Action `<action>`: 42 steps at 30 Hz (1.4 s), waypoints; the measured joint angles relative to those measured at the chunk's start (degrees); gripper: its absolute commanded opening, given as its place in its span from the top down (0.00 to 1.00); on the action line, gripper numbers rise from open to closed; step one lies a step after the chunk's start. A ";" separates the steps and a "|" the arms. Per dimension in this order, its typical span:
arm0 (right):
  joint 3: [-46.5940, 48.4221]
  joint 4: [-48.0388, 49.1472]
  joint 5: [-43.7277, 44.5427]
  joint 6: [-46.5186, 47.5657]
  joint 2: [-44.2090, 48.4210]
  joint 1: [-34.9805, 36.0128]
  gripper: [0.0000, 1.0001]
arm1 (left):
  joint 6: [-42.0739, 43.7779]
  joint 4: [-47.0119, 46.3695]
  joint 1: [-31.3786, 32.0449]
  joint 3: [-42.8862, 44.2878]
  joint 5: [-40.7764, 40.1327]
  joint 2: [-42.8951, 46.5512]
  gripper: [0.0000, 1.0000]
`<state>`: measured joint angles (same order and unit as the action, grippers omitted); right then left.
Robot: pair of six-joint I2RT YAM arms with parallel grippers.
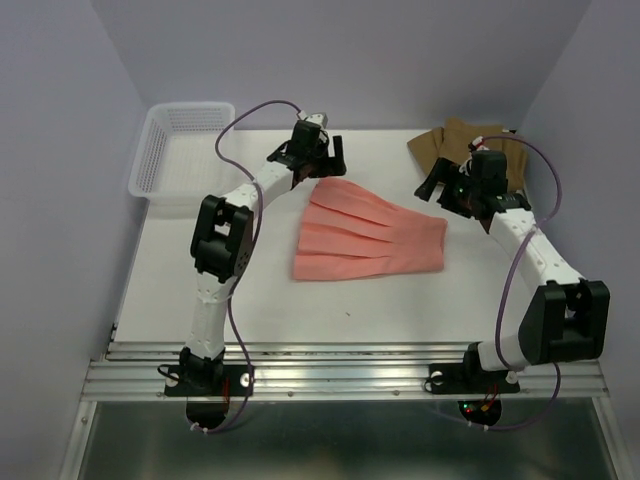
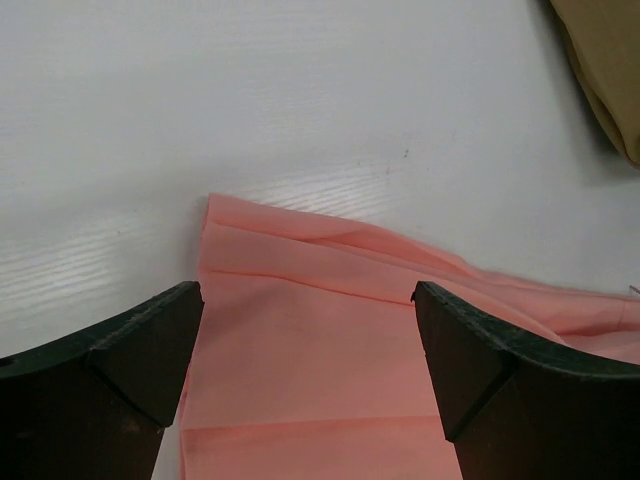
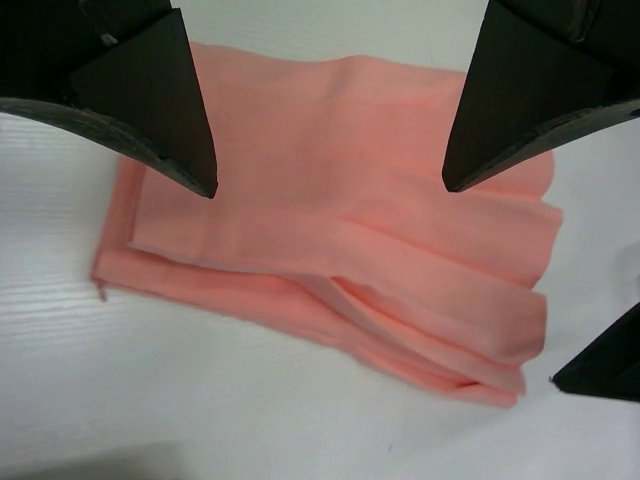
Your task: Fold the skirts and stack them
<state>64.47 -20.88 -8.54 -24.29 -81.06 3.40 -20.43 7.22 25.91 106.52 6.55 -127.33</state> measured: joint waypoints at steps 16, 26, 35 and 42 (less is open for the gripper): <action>-3.87 10.25 -3.93 -6.16 -19.61 0.00 0.00 | -0.24 -1.31 4.20 0.55 0.85 -3.96 0.01; -3.78 13.31 -0.46 -5.92 -20.44 0.07 0.00 | -0.66 -4.83 3.89 -1.55 0.48 -7.17 0.01; -7.93 20.13 -2.25 -5.07 -19.56 0.92 0.00 | -3.72 -12.94 3.58 -20.20 -0.76 3.45 0.01; -14.53 23.56 1.09 -5.16 -14.73 11.28 0.00 | -8.37 -13.40 3.56 -41.77 -6.43 19.41 0.01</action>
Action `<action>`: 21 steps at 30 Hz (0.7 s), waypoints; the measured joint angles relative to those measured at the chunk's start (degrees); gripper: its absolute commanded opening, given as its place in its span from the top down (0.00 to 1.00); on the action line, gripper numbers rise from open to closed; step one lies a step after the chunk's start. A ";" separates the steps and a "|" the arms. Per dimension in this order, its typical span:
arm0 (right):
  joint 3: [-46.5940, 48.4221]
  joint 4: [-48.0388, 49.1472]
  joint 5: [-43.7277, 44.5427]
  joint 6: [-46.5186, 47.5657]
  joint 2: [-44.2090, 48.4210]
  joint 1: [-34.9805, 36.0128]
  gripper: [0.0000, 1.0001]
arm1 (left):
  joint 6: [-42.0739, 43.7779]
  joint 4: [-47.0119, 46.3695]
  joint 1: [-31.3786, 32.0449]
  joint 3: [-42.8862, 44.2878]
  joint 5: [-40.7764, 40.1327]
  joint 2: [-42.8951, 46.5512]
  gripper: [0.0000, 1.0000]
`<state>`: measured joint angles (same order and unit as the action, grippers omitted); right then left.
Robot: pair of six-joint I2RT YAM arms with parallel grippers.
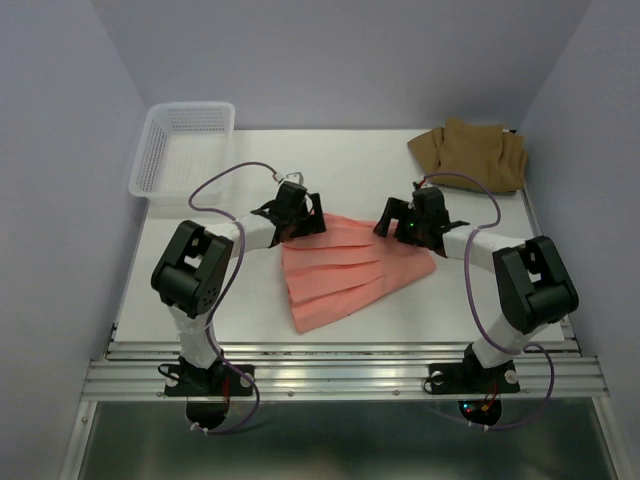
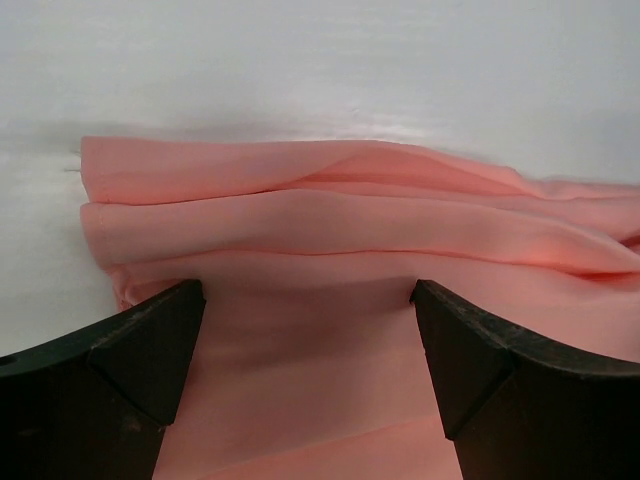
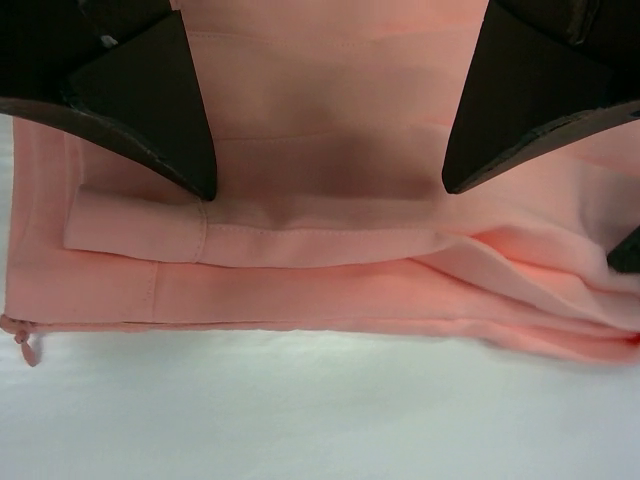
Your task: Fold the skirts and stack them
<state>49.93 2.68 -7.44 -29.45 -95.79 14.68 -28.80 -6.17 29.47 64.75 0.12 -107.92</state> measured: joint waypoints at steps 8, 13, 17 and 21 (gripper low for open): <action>-5.97 -4.63 1.97 -4.90 7.98 15.72 0.00 | -5.16 3.91 -1.29 -12.98 -11.93 11.45 0.01; -5.35 -10.95 3.61 -5.68 11.39 16.70 0.00 | -7.74 7.56 -1.49 -13.29 -14.86 13.81 0.01; -2.89 -16.31 5.99 -3.58 14.97 16.68 0.00 | -8.11 9.97 -1.46 -13.31 -14.97 21.03 0.01; -1.75 -19.56 8.70 -1.53 22.47 16.68 0.00 | -8.39 10.99 -1.05 -13.44 -14.91 31.69 0.01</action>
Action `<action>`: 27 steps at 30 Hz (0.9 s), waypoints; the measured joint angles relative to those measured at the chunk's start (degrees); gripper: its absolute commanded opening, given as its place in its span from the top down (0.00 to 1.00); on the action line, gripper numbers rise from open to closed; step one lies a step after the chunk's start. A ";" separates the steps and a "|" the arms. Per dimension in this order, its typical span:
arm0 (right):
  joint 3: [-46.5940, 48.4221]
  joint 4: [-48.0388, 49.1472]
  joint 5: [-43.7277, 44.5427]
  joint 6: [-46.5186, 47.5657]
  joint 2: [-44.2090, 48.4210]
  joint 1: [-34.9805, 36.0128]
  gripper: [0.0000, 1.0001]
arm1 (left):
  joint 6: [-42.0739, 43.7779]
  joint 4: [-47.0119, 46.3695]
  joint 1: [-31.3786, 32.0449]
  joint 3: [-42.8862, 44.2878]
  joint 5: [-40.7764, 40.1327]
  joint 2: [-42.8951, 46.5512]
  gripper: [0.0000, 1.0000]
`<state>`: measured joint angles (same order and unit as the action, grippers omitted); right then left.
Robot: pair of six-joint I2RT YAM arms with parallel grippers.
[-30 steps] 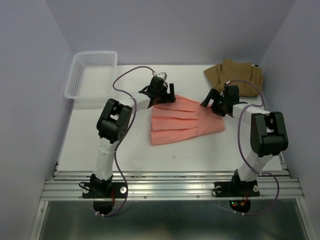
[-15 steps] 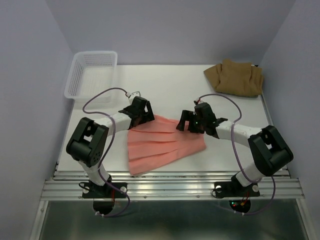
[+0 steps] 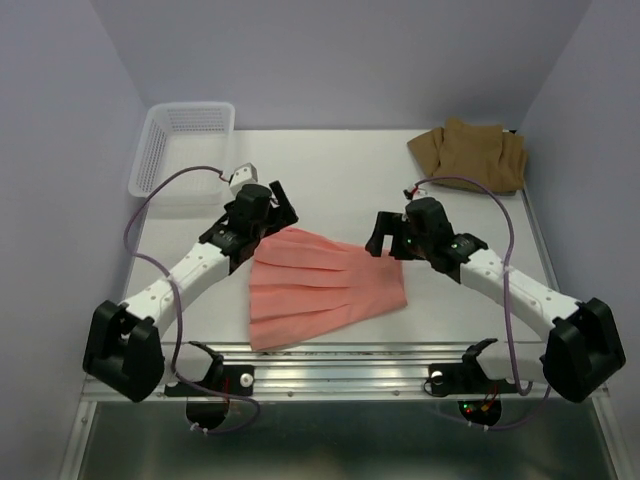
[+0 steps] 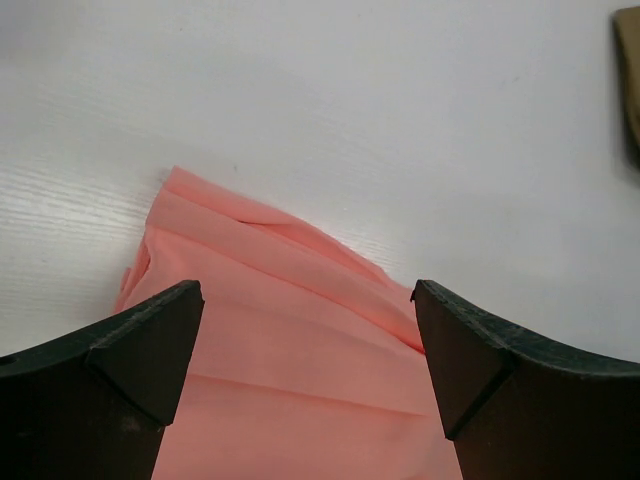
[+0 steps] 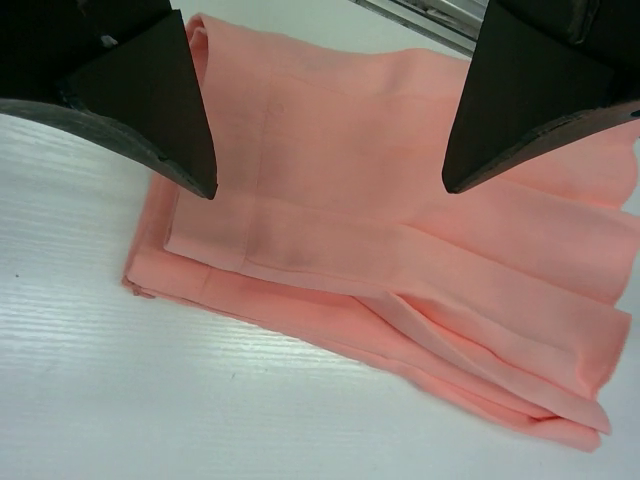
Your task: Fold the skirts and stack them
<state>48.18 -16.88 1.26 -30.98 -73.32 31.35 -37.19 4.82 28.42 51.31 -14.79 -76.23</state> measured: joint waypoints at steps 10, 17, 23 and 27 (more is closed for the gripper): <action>-7.98 -6.10 3.28 -0.02 9.62 0.00 0.00 | -2.38 2.51 0.83 -10.73 0.22 18.97 0.01; -9.18 -6.80 3.80 0.81 4.92 0.00 0.00 | -4.04 4.52 0.87 -15.08 1.05 23.52 0.01; -9.20 -5.60 3.26 1.07 -2.69 0.00 0.00 | -4.61 4.87 0.87 -16.92 1.20 26.03 0.01; -9.35 -4.46 2.78 0.96 -4.92 0.00 0.02 | -4.98 5.33 0.87 -17.27 1.18 26.53 0.01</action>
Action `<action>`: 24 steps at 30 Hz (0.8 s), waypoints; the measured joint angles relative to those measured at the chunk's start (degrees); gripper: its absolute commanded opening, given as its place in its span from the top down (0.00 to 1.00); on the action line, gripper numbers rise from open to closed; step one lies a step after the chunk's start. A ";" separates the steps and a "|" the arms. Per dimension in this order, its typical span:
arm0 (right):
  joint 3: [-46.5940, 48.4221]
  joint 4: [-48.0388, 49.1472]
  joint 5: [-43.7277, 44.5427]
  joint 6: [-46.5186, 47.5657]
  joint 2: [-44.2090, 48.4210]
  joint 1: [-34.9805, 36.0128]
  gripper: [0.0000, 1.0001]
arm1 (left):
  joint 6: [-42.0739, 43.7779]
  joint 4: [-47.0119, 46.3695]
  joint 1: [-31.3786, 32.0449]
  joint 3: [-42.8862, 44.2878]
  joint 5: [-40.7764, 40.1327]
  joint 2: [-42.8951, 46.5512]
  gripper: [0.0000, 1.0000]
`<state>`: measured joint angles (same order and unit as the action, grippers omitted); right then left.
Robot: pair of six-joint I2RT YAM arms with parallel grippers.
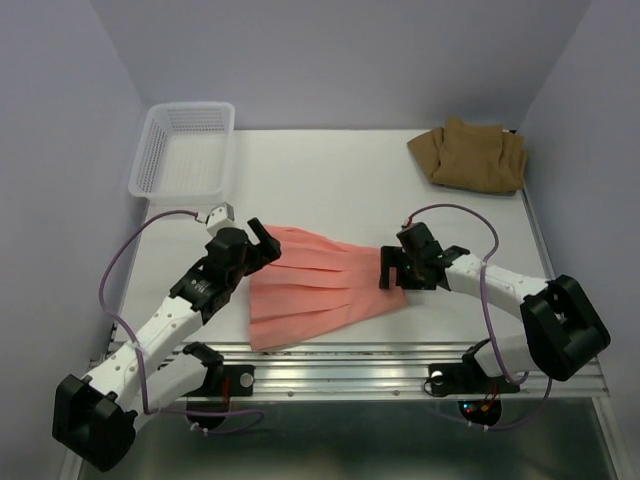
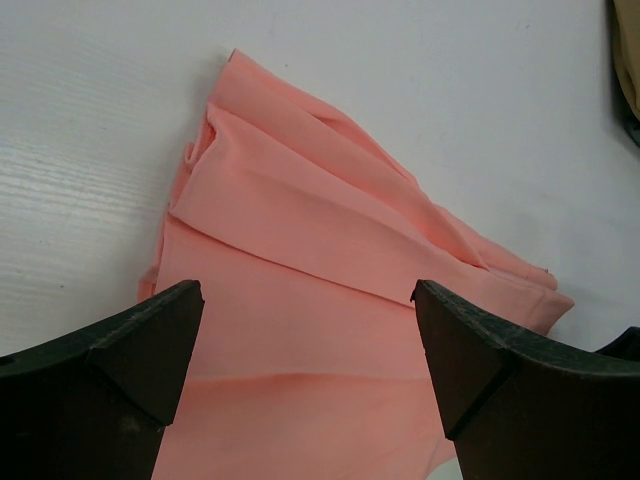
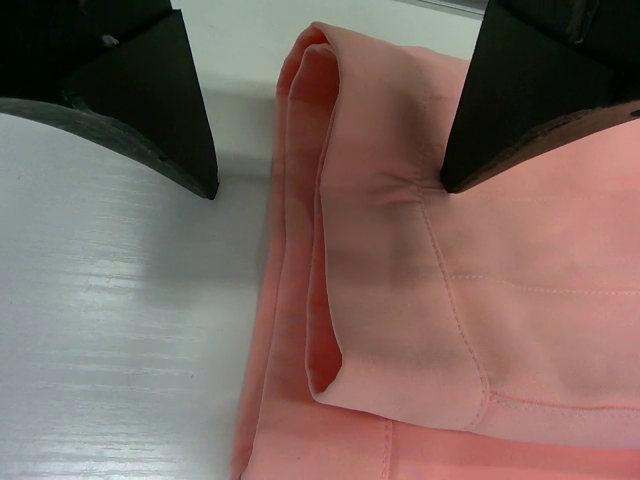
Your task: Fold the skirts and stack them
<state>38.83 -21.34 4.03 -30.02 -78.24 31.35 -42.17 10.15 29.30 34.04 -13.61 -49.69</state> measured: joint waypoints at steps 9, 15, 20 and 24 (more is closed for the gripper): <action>0.83 1.38 0.33 -0.63 -2.14 1.01 0.33 | -1.88 0.61 0.00 -5.79 -0.09 7.74 0.01; 0.61 5.14 -0.04 -2.93 -4.00 0.98 0.67 | -1.90 0.44 0.00 -6.29 -0.17 11.34 0.01; 0.72 7.80 -1.75 -3.72 -5.07 0.98 0.87 | -1.88 1.07 0.00 -6.29 -0.22 11.61 0.01; 1.66 7.23 -1.44 -3.21 -5.77 1.05 0.99 | -1.88 1.44 0.00 -6.29 -0.11 11.63 0.01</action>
<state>40.49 -14.11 2.59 -33.23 -84.01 32.40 -44.05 11.60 29.30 27.75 -13.72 -38.06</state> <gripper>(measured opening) 0.315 0.986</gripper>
